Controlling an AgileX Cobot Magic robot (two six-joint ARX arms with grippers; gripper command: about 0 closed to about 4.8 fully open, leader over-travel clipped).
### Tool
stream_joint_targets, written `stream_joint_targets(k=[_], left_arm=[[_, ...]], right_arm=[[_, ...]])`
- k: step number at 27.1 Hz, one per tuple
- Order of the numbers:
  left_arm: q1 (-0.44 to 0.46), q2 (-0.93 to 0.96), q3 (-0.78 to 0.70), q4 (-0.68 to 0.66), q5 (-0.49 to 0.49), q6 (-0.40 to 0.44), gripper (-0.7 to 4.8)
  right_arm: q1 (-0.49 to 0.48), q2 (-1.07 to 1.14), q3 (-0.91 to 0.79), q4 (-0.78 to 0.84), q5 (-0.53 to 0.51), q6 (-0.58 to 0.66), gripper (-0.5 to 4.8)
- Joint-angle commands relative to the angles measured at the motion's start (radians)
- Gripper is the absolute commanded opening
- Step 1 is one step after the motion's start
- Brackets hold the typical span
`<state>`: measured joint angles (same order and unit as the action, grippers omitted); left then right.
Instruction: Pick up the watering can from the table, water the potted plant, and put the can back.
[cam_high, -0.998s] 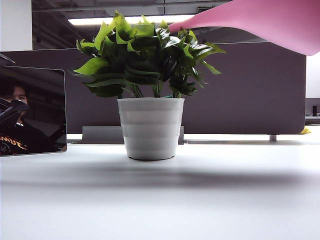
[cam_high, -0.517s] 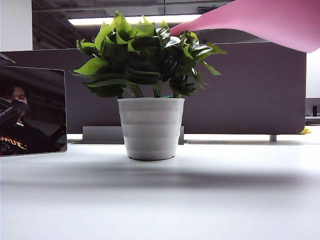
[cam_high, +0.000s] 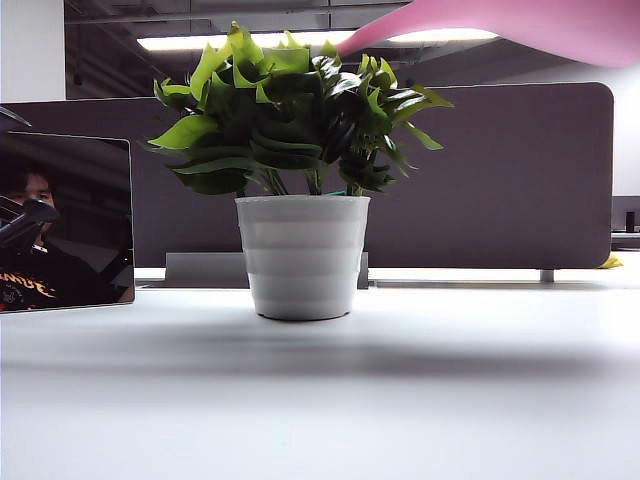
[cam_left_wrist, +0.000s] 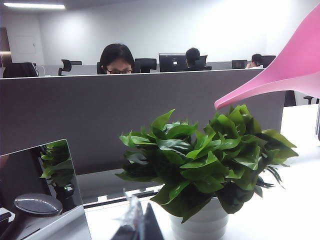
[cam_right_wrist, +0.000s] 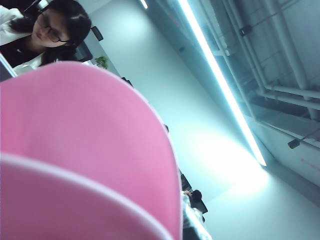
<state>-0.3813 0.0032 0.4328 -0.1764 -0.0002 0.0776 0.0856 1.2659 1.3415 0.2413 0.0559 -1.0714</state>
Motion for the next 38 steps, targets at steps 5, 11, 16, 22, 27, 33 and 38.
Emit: stream_joint_targets(k=[5, 11, 16, 22, 27, 33, 38], left_arm=[[0.002, 0.001, 0.002, 0.011, 0.004, 0.0, -0.05], [0.003, 0.001, 0.002, 0.005, 0.004, 0.0, -0.05], [0.003, 0.001, 0.002, 0.005, 0.003, 0.0, -0.05], [0.003, 0.001, 0.002, 0.005, 0.003, 0.0, -0.05], [0.003, 0.001, 0.002, 0.005, 0.004, 0.0, -0.05], [0.003, 0.001, 0.001, 0.005, 0.003, 0.0, -0.05], [0.003, 0.001, 0.001, 0.005, 0.003, 0.0, -0.05]], right_arm=[[0.037, 0.022, 0.01, 0.063, -0.003, -0.075, -0.01], [0.075, 0.05, 0.016, 0.139, 0.017, -0.117, -0.01], [0.075, 0.063, 0.059, 0.125, 0.031, -0.16, -0.01], [0.087, 0.063, 0.06, 0.129, 0.028, -0.213, -0.01], [0.094, 0.063, 0.061, 0.126, 0.029, -0.213, -0.01], [0.097, 0.052, 0.061, 0.091, 0.08, -0.143, -0.01], [0.097, 0.039, 0.061, 0.077, 0.081, -0.115, -0.01]])
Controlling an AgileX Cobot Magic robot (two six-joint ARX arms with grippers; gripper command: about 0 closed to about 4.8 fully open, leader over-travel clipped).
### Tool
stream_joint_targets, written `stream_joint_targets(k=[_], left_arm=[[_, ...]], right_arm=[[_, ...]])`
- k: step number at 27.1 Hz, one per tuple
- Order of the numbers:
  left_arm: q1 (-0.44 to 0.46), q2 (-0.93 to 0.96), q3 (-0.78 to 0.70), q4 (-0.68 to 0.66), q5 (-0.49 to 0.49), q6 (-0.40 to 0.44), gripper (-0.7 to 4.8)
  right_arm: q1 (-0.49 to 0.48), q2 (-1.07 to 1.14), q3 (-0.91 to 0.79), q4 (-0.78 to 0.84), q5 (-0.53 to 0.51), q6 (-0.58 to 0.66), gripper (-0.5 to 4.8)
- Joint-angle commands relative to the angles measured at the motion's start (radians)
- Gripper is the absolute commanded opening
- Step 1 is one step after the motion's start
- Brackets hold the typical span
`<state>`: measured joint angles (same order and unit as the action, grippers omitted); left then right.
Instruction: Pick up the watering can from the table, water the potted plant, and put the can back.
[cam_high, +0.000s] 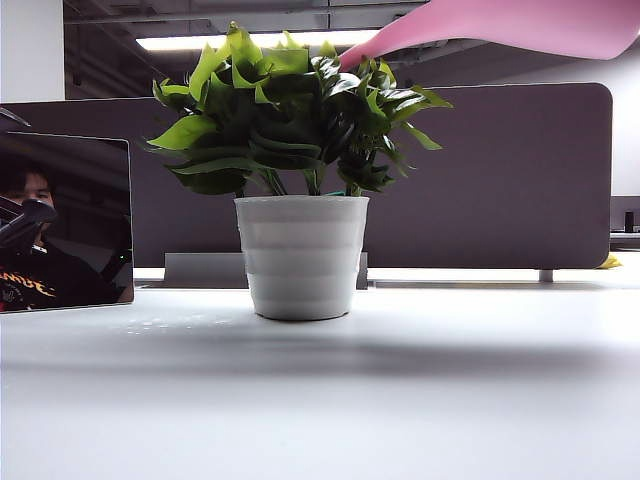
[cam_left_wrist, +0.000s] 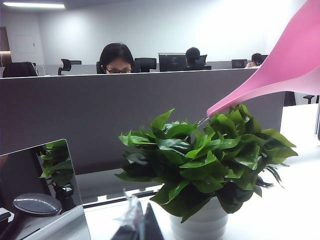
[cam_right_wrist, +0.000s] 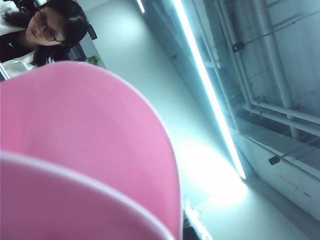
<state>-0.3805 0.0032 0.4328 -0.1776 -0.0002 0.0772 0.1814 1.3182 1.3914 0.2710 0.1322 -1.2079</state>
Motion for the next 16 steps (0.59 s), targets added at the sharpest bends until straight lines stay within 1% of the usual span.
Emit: stream_joint_targets(k=[1, 3, 5, 8, 10, 14, 16], left_arm=[[0.002, 0.001, 0.001, 0.006, 0.003, 0.0, -0.05], [0.002, 0.001, 0.001, 0.006, 0.004, 0.0, -0.05], [0.002, 0.001, 0.001, 0.006, 0.003, 0.0, -0.05], [0.002, 0.001, 0.001, 0.006, 0.003, 0.0, -0.05], [0.002, 0.001, 0.0, 0.006, 0.004, 0.0, -0.05], [0.003, 0.001, -0.005, 0.004, 0.004, 0.0, -0.05], [0.003, 0.001, -0.006, -0.002, 0.003, 0.0, -0.05]], right_arm=[[0.001, -0.014, 0.01, 0.045, 0.005, 0.04, -0.01], [0.0, -0.022, 0.01, 0.029, 0.011, 0.075, -0.01], [0.0, -0.04, 0.009, -0.027, 0.049, 0.119, -0.01], [-0.006, -0.052, 0.009, -0.076, 0.05, 0.166, -0.01], [-0.032, -0.056, 0.009, -0.115, 0.049, 0.222, -0.01], [-0.084, -0.068, 0.008, -0.237, 0.048, 0.389, -0.01], [-0.115, -0.074, 0.008, -0.298, 0.019, 0.471, -0.01]])
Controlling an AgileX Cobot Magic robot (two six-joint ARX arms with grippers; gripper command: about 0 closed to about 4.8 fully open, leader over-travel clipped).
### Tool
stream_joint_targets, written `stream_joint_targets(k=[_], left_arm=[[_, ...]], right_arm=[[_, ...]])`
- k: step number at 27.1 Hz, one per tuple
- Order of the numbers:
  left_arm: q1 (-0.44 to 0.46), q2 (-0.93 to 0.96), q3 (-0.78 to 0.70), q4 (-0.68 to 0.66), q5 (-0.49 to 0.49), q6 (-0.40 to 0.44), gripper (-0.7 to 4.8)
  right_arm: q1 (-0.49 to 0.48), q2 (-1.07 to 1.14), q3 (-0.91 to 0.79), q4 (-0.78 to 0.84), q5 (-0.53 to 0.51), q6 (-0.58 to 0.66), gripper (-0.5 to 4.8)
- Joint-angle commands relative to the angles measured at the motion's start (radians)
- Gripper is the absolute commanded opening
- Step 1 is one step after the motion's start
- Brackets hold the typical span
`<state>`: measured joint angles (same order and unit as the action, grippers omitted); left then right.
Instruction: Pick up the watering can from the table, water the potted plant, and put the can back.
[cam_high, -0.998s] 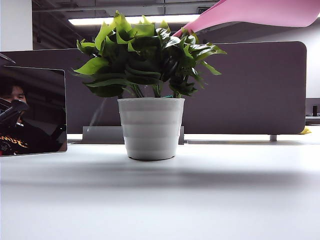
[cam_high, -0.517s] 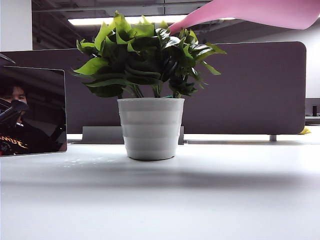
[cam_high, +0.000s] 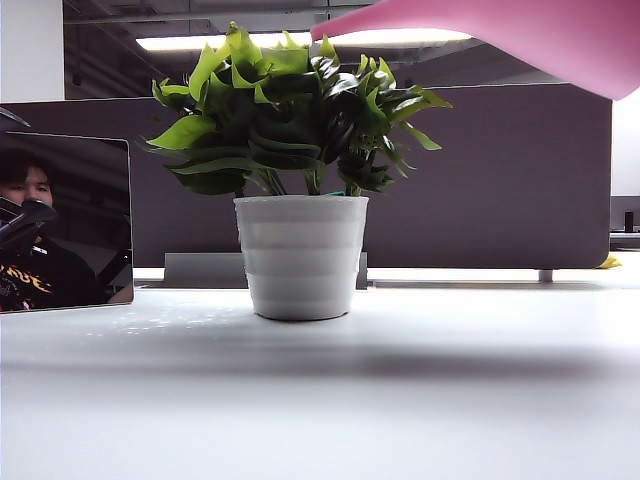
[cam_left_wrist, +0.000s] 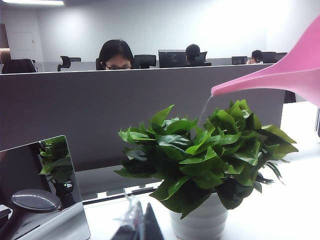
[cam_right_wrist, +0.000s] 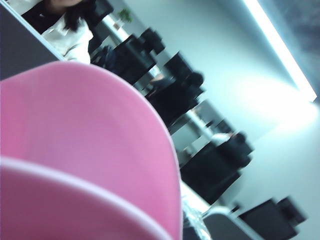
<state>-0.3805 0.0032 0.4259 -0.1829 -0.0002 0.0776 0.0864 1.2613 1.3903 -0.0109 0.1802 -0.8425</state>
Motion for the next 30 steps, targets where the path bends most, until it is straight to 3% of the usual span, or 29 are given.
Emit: stream_joint_targets(k=[1, 4, 11, 13, 17, 30], left_arm=[[0.003, 0.001, 0.0, 0.004, 0.002, 0.0, -0.05], [0.003, 0.001, -0.013, 0.003, 0.005, 0.0, -0.05], [0.009, 0.001, -0.092, 0.003, 0.004, 0.0, -0.05], [0.033, 0.001, -0.117, 0.001, 0.004, 0.0, -0.05], [0.119, 0.001, -0.169, -0.003, 0.004, 0.0, -0.05], [0.299, 0.001, -0.32, -0.054, 0.003, 0.0, -0.05]], right_arm=[[-0.027, -0.021, 0.009, -0.036, -0.043, 0.138, -0.02], [-0.065, -0.025, 0.007, -0.113, -0.107, 0.257, -0.02], [-0.146, -0.033, -0.042, -0.137, -0.124, 0.431, -0.02], [-0.205, -0.037, -0.071, -0.137, -0.203, 0.525, -0.02], [-0.286, -0.068, -0.204, -0.042, -0.313, 0.623, -0.02], [-0.297, -0.091, -0.576, 0.304, -0.314, 0.738, -0.02]])
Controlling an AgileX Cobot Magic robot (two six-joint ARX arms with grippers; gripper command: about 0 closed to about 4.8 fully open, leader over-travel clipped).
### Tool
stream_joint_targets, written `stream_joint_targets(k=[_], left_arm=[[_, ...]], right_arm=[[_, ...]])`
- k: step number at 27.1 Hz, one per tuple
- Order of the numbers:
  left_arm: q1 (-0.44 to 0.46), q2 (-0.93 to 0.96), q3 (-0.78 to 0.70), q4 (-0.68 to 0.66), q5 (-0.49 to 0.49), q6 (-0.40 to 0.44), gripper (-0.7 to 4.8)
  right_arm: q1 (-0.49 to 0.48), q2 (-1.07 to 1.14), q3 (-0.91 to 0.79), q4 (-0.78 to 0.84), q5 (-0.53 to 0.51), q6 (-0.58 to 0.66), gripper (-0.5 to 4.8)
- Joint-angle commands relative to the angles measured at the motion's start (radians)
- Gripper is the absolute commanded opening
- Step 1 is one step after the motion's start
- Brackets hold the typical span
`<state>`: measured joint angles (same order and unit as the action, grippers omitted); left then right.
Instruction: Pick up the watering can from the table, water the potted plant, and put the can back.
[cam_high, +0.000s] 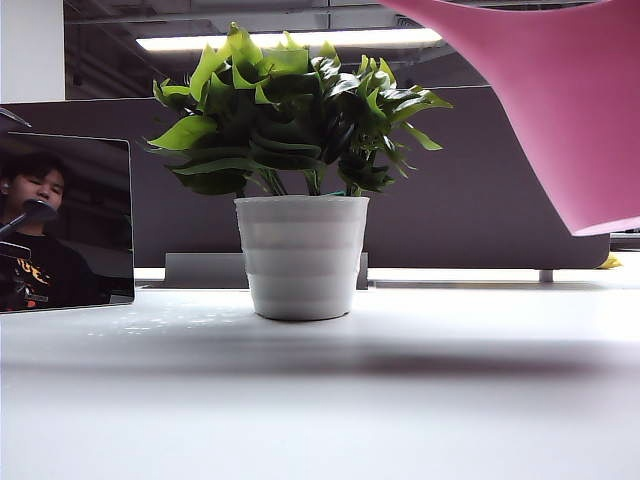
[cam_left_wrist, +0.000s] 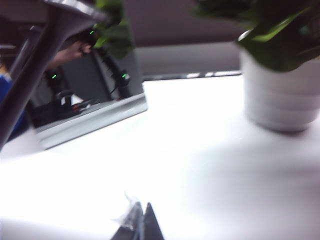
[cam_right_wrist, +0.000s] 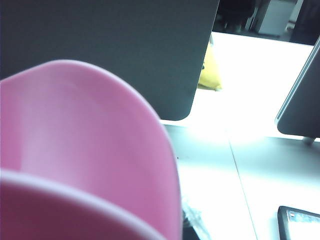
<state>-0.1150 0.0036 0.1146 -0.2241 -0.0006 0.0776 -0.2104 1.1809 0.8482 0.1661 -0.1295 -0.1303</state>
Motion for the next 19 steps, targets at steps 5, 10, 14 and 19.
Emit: stream_joint_targets(k=[5, 10, 14, 19], left_arm=[[0.108, 0.001, -0.032, -0.016, 0.004, 0.0, -0.05], [0.14, 0.001, -0.064, -0.015, 0.003, 0.0, -0.05], [0.14, 0.0, -0.087, -0.006, 0.004, 0.0, -0.05], [0.14, 0.001, -0.092, 0.003, 0.004, 0.0, -0.05]], right_arm=[[-0.002, -0.008, -0.141, 0.27, -0.003, 0.026, -0.02], [-0.027, 0.0, -0.222, 0.37, -0.004, 0.036, -0.02], [-0.052, 0.035, -0.241, 0.396, -0.012, 0.048, -0.02], [-0.061, 0.087, -0.241, 0.472, -0.049, 0.057, -0.01]])
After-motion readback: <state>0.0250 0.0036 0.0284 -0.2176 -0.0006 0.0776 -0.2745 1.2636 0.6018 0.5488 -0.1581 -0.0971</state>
